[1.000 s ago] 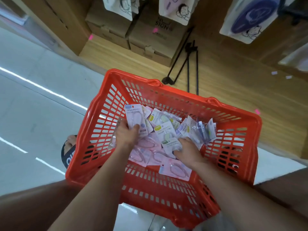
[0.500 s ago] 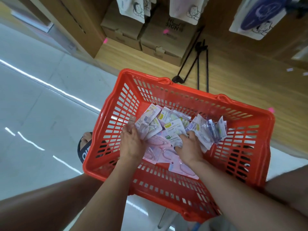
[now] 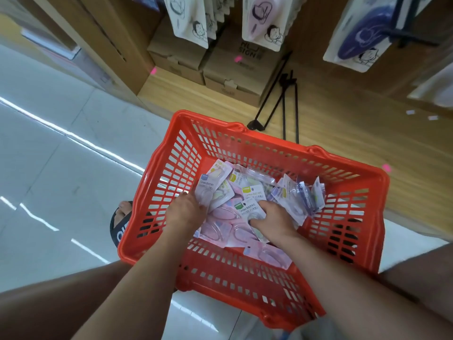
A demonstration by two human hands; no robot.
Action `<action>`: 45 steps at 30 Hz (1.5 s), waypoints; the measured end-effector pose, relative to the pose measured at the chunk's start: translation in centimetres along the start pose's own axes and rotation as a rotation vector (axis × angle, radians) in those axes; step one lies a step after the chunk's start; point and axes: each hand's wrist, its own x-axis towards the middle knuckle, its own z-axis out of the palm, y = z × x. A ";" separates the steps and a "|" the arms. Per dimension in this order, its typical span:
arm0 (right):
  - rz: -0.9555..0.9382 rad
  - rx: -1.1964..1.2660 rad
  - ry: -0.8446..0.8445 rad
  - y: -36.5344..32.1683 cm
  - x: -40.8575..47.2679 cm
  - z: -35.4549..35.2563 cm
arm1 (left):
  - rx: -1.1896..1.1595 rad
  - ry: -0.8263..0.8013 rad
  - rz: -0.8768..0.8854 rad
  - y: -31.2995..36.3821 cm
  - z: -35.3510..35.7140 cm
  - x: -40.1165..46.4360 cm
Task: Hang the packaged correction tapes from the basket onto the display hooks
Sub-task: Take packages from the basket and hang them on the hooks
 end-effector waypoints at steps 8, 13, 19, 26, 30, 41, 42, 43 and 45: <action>0.054 0.581 0.027 -3.6 -2.1 -3.7 | -0.242 0.194 0.166 0.4 -5.5 -2.5; -0.030 0.906 -0.072 -7.1 -4.8 -6.8 | -0.658 0.175 0.209 2.4 -10.1 -6.2; -0.179 1.166 -0.118 -11.5 -7.6 -11.1 | -0.926 0.102 0.304 4.7 -16.1 -10.2; -0.199 1.168 -0.298 -13.7 -11.0 -14.1 | -0.977 0.049 0.329 6.3 -20.0 -14.1; -0.217 1.167 -0.348 -13.7 -11.8 -14.8 | -0.950 0.076 0.380 6.5 -20.4 -14.8; -0.159 1.224 -0.352 -12.5 -11.9 -14.6 | -1.090 0.144 0.313 6.0 -18.8 -13.4; -0.135 1.252 -0.354 -12.4 -11.8 -14.6 | -1.117 0.136 0.296 5.9 -18.9 -13.2; -0.110 1.282 -0.347 -12.1 -11.7 -14.5 | -1.134 0.130 0.277 5.7 -19.0 -13.0; -0.080 1.325 -0.318 -11.7 -11.2 -14.4 | -1.153 0.136 0.265 5.5 -19.2 -12.7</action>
